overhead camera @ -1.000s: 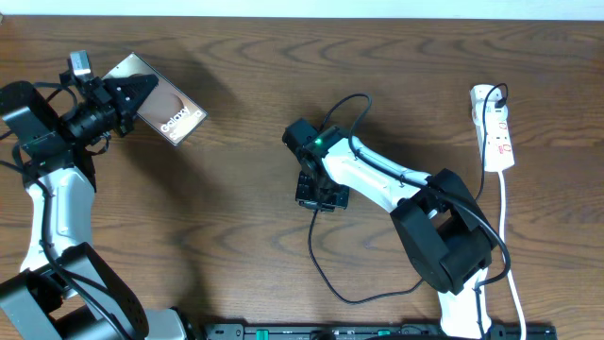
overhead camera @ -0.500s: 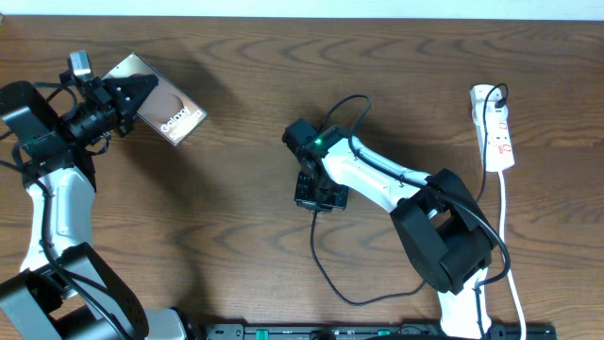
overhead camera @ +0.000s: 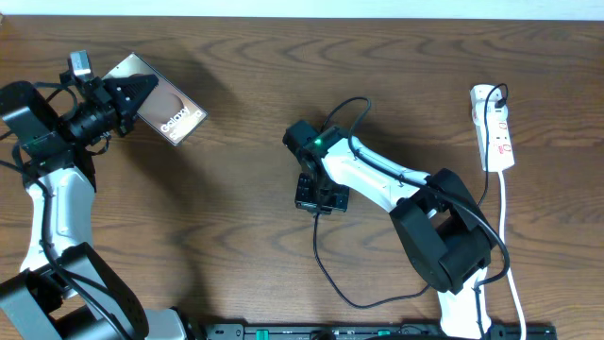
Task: Plug charger to phone and switch on socket
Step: 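Align and close the right gripper on the cable's plug end, then lift the plug and carry it left toward the phone's bottom port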
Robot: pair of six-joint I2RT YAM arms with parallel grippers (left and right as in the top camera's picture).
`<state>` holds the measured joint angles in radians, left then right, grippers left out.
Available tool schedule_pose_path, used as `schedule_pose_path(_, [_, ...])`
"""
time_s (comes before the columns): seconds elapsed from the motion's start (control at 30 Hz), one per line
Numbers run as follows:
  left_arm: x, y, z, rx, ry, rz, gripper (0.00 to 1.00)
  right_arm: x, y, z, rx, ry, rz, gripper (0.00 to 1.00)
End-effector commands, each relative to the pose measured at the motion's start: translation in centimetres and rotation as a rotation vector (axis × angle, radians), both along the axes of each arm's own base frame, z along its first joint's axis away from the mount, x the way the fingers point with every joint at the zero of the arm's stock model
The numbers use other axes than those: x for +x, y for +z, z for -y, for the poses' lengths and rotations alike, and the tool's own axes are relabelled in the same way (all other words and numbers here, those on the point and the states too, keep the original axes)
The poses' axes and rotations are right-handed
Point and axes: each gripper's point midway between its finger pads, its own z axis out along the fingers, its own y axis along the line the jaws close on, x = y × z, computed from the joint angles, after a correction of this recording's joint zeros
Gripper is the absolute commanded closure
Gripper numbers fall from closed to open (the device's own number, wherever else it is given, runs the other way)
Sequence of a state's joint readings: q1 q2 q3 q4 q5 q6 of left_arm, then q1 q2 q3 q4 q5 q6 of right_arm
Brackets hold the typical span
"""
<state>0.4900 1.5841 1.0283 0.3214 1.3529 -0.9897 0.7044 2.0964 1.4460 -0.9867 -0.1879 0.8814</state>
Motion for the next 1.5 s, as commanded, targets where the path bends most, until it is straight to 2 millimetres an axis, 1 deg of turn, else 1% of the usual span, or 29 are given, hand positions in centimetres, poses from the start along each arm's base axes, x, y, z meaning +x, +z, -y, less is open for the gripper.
schedule_pose_path(0.0, [-0.4, 0.4, 0.3, 0.007, -0.026, 0.025, 0.93, -0.8, -1.1, 0.5, -0.032, 0.0, -0.036, 0.99])
schedule_pose_path(0.27, [-0.4, 0.4, 0.3, 0.007, -0.026, 0.025, 0.93, -1.2, -1.1, 0.9, -0.047, 0.0, -0.052, 0.99])
schedule_pose_path(0.57, [-0.4, 0.4, 0.3, 0.006, -0.03, 0.025, 0.92, -2.5, -2.1, 1.8, -0.07, -0.002, -0.09, 0.99])
schedule_pose_path(0.87, [-0.4, 0.4, 0.3, 0.005, -0.033, 0.026, 0.92, -2.5, -2.1, 1.8, -0.07, -0.001, -0.092, 0.99])
schedule_pose_path(1.1, [-0.4, 0.4, 0.4, 0.005, -0.034, 0.026, 0.92, -3.0, -2.1, 1.5, -0.068, 0.012, -0.098, 0.99])
schedule_pose_path(1.2, [-0.5, 0.4, 0.4, 0.003, -0.04, 0.028, 0.92, -2.7, -2.1, 0.8, -0.033, 0.013, -0.091, 0.99])
schedule_pose_path(1.27, [-0.5, 0.4, 0.4, 0.003, -0.04, 0.028, 0.93, -2.2, -1.9, -0.4, 0.037, 0.037, -0.085, 0.99])
schedule_pose_path(1.37, [-0.5, 0.4, 0.4, 0.003, -0.04, 0.028, 0.92, -1.2, -1.0, -2.5, 0.18, 0.107, -0.068, 0.99])
schedule_pose_path(1.47, [-0.5, 0.4, 0.4, 0.004, -0.039, 0.028, 0.93, -0.2, 1.0, -5.5, 0.404, 0.232, -0.05, 0.99])
